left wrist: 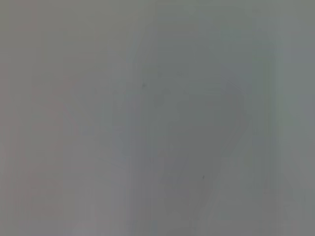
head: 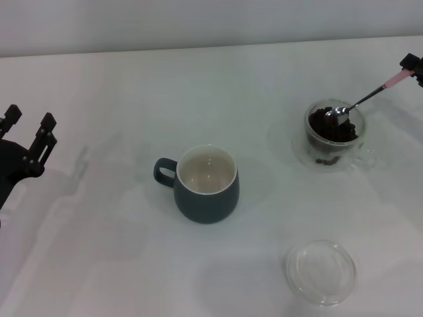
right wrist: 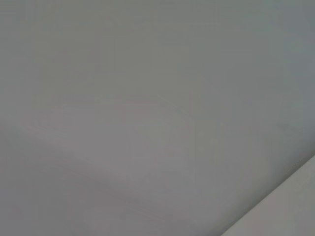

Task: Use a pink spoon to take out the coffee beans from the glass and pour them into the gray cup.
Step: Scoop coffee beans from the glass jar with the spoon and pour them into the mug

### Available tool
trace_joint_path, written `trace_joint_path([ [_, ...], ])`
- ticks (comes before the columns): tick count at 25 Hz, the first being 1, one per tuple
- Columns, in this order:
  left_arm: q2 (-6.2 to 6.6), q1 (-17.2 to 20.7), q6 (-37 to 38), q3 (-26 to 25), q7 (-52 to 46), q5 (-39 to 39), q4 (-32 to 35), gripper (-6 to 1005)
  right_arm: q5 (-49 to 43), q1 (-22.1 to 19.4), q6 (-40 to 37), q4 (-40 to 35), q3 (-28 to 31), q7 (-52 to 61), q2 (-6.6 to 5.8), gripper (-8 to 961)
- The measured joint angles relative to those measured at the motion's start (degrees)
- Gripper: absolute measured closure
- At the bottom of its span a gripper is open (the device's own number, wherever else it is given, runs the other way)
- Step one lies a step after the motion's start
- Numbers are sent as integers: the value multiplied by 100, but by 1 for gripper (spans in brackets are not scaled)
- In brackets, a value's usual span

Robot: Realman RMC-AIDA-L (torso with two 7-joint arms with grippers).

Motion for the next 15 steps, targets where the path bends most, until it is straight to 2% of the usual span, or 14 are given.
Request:
trace_joint_path([
  [9,6,-16,88,0,7,0,-27,407,5,10,-4,3,-9,200,-4,797],
  [15,9,-60,94,0,7,0,-2,406,31,45,258,3,-42,227,2,797],
])
